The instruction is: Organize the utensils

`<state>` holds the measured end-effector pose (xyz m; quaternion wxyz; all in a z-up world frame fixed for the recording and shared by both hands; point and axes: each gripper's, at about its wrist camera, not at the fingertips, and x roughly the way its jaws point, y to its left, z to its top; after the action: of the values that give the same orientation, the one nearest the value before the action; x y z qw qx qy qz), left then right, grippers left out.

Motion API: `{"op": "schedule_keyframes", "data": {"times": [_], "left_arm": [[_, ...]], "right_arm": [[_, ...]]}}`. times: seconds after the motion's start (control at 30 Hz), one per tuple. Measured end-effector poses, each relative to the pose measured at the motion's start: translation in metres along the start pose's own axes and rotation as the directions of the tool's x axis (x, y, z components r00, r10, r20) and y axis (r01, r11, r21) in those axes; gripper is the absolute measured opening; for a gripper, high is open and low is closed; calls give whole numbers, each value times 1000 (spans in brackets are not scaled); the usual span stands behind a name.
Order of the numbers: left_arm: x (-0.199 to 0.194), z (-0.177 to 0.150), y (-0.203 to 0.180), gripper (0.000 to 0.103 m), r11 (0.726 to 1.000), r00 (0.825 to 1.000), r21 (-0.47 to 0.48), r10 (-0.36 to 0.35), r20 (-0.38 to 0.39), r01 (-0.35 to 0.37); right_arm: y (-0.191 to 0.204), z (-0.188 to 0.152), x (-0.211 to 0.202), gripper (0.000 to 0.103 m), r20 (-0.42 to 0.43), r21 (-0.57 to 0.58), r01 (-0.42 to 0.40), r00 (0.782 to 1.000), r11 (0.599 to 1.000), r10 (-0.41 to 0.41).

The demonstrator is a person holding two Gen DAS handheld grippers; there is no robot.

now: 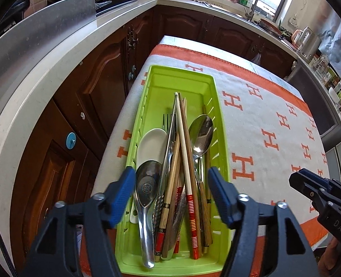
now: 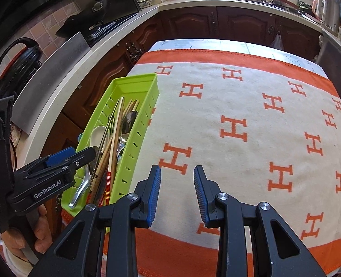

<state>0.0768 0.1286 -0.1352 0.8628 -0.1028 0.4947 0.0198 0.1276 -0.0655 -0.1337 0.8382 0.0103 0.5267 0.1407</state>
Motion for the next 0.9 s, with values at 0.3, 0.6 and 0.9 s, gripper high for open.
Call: {"op": "schedule_keyframes", "data": {"times": [0.3, 0.6, 0.9], "left_arm": [[-6, -1, -1, 88, 1000, 1000, 0, 10, -2, -10], [-17, -2, -14, 95, 1000, 1000, 10, 22, 1, -22], [-40, 5, -38, 102, 999, 999, 43, 14, 29, -16]], "right_arm": [[-1, -2, -6, 32, 12, 13, 12, 1000, 1000, -12], [-13, -1, -29, 34, 60, 25, 37, 997, 999, -38], [-34, 2, -77, 47, 156, 12, 96, 983, 995, -97]]}}
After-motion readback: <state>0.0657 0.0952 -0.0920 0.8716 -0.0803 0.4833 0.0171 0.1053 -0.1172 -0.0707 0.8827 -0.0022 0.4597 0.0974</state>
